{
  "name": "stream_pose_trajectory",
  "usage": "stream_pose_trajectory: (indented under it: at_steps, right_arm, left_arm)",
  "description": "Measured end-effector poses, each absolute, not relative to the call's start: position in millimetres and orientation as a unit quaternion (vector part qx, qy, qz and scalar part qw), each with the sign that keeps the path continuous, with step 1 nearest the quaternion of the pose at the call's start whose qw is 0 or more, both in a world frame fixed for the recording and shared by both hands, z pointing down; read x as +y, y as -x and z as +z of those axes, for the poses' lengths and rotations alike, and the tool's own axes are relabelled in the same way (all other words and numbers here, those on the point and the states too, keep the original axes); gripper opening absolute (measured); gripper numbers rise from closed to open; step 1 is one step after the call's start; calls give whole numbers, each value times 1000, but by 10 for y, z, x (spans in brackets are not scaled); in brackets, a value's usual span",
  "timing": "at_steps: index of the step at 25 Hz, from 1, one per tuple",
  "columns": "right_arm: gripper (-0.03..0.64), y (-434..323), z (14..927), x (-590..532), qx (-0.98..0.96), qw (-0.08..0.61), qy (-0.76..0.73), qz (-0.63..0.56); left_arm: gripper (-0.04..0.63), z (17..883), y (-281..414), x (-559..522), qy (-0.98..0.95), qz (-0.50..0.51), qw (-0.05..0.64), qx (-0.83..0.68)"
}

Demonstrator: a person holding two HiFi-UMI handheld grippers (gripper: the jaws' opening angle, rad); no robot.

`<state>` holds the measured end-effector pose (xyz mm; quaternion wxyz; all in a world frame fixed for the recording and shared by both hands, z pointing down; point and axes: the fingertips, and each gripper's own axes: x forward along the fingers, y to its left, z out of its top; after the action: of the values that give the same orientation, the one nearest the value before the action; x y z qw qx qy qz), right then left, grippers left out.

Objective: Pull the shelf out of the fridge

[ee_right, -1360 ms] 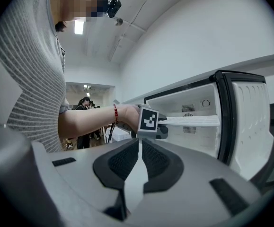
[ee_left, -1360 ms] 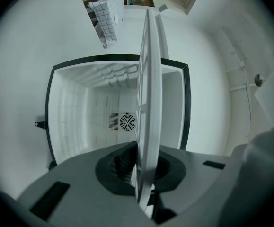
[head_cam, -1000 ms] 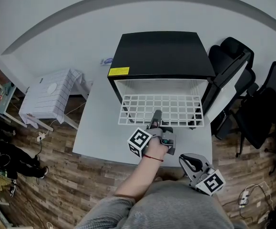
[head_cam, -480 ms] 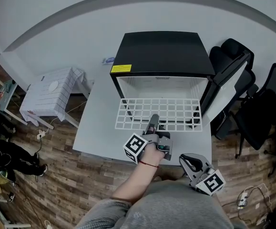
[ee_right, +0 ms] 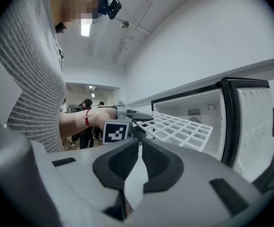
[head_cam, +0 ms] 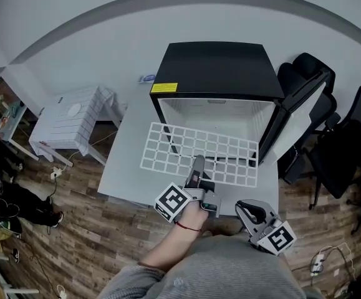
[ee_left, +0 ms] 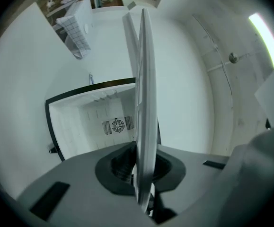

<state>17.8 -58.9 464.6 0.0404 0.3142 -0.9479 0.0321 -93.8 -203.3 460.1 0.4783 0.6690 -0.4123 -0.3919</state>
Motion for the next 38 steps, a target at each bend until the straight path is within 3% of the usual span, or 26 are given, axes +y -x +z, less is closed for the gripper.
stream_pose_trajectory:
  at_steps: [12,19,29,38]
  right_arm:
    - [14,-186,4577,-705,-945,33,-325,27]
    - [14,-213,4504,-818,-940,26,-339,22]
    - [14,-351,4365,-991,-925,0,-381,12]
    - [14,-417,4307,-1008,-918,-12,-397,6]
  left_arm:
    - [32,4526,769,-1813,-834,-192,266,-443]
    - [32,4376,636,-1661,-897,-89,88,-425]
    - [32,4085,550,-1446,-911,-26,-115,-395]
    - [32,4078,517,-1341,-914,8,-154,-375]
